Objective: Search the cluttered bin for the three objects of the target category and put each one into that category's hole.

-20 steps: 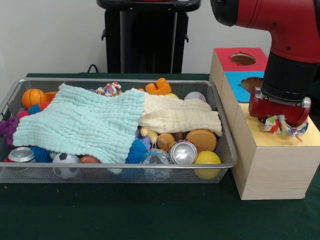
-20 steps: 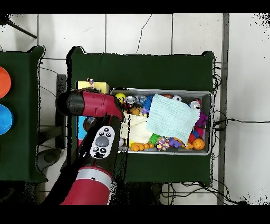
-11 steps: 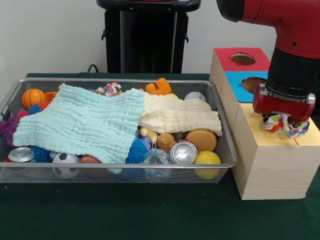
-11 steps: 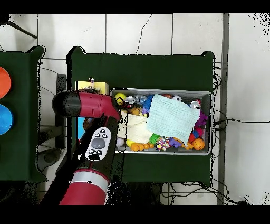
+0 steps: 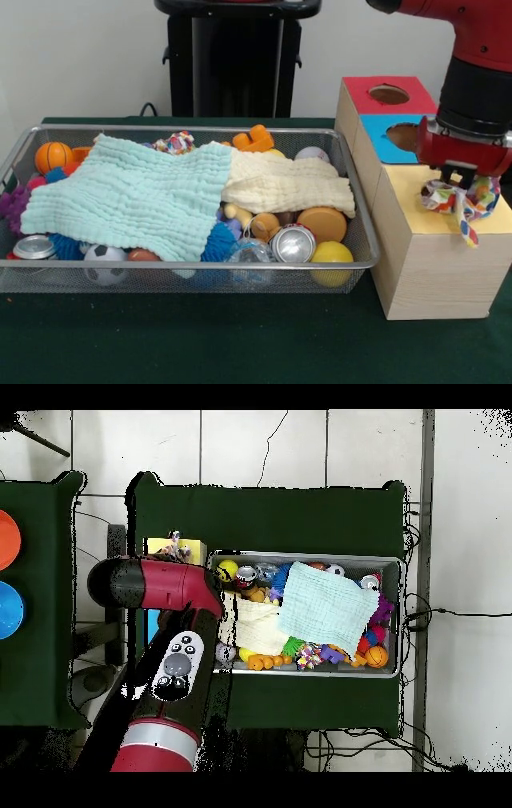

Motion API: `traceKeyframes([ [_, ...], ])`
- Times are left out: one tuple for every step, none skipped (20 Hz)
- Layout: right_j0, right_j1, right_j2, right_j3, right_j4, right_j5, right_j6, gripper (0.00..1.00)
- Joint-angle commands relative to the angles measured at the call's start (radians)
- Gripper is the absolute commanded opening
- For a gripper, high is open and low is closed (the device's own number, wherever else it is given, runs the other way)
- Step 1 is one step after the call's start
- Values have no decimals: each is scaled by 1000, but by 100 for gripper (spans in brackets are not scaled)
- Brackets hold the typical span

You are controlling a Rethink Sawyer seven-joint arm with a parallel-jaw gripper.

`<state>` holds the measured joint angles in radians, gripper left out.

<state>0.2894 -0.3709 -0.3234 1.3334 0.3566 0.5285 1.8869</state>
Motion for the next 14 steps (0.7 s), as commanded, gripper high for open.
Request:
traceKeyframes([
  [-12,-83,31,80,-36,110,131,0],
  [-12,-84,29,77,-36,117,132,0],
  [-12,-89,29,79,-37,118,131,0],
  [-11,-96,27,81,-37,128,132,0],
  [-10,-100,25,84,-39,130,133,0],
  [-8,-98,23,81,-40,135,135,0],
  [-7,-98,23,82,-40,133,137,0],
  [-5,-97,24,84,-41,131,139,0],
  [-4,-97,24,85,-41,131,141,0],
  [-2,-98,23,86,-41,133,143,0],
  [0,-99,22,87,-42,135,145,0],
  [2,-102,23,91,-42,136,146,0],
  [4,-105,23,95,-43,137,147,0],
  [3,-104,24,95,-43,136,147,0],
])
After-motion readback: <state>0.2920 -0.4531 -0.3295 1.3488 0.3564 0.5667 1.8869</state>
